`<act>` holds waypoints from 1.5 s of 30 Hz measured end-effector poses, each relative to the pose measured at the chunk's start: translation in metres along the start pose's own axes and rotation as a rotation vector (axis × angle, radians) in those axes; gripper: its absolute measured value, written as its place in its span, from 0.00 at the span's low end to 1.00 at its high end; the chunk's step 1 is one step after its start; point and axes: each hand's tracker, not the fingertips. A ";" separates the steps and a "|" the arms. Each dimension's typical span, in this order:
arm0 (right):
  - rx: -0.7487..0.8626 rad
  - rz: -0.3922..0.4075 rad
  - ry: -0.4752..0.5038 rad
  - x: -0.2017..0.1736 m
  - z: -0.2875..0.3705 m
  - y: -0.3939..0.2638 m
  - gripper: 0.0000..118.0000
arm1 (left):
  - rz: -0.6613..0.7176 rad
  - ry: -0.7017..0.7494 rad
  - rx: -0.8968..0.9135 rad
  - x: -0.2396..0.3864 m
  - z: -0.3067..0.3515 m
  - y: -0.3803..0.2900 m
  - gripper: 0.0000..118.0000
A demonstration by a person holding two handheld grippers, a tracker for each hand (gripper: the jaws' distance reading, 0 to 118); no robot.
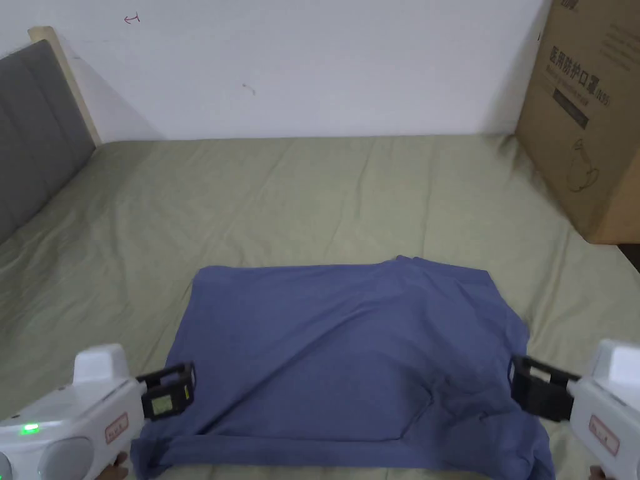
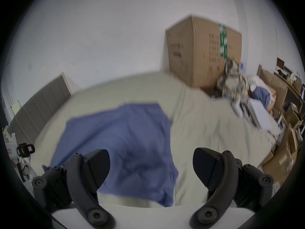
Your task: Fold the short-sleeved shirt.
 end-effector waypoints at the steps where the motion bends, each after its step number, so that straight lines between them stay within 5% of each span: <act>1: 0.059 0.013 0.010 -0.006 0.008 0.011 0.87 | -0.016 0.000 0.057 0.007 0.007 0.010 0.95; 6: 0.245 0.092 -0.002 -0.038 0.037 0.045 0.85 | -0.083 0.012 0.265 0.038 0.033 0.042 0.87; 8: 0.280 0.134 -0.014 -0.047 0.043 0.048 0.80 | -0.099 0.014 0.292 0.045 0.035 0.045 0.64; 10: 0.315 0.146 -0.001 -0.053 0.047 0.046 0.56 | -0.104 0.014 0.304 0.050 0.036 0.045 0.28; 11: 0.323 0.151 -0.009 -0.057 0.048 0.046 0.35 | -0.107 0.005 0.304 0.052 0.036 0.045 0.11; 12: 0.325 0.153 -0.013 -0.059 0.049 0.044 0.03 | -0.108 -0.003 0.303 0.057 0.038 0.047 0.00; 21: 0.320 0.154 0.007 -0.063 0.047 0.036 0.00 | -0.115 -0.028 0.259 0.050 0.036 0.038 0.00; 33: 0.256 0.150 0.024 -0.057 0.033 0.026 0.00 | 0.001 -0.009 -0.202 -0.016 -0.011 -0.030 0.00; 35: 0.245 0.152 0.025 -0.057 0.031 0.024 0.00 | 0.013 0.021 -0.235 -0.026 -0.014 -0.043 0.18; 37: 0.236 0.159 0.027 -0.057 0.028 0.022 0.00 | 0.020 0.038 -0.308 -0.033 -0.020 -0.052 0.65; 39: 0.222 0.152 0.032 -0.056 0.026 0.020 0.00 | 0.020 0.077 -0.360 -0.036 -0.028 -0.062 0.92; 43: 0.203 0.159 0.025 -0.056 0.021 0.016 0.00 | -0.034 0.125 -0.390 -0.042 -0.050 -0.083 0.90; 44: 0.197 0.160 0.022 -0.055 0.020 0.015 0.00 | -0.046 0.141 -0.405 -0.041 -0.053 -0.086 0.84; 45: 0.191 0.161 0.021 -0.053 0.019 0.014 0.00 | -0.050 0.145 -0.413 -0.041 -0.058 -0.089 0.65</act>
